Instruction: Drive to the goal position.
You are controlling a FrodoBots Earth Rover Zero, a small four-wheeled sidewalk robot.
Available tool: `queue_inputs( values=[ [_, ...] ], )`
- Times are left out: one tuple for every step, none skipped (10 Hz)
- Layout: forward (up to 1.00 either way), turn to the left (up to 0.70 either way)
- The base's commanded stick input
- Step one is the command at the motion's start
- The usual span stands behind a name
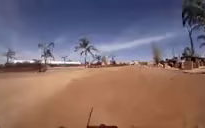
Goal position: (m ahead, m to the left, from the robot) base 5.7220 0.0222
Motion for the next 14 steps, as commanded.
queue_inputs(
  values=[
    [0.7, 0.0],
    [0.7, 0.0],
    [0.7, 0.0],
    [0.7, 0.0],
    [0.7, 0.0],
    [0.7, 0.0],
    [0.7, 0.0],
    [0.7, 0.0],
    [0.7, 0.0],
    [0.7, 0.0],
    [0.7, 0.0],
    [0.7, 0.0],
    [0.7, 0.0],
    [0.7, 0.0]
  ],
)
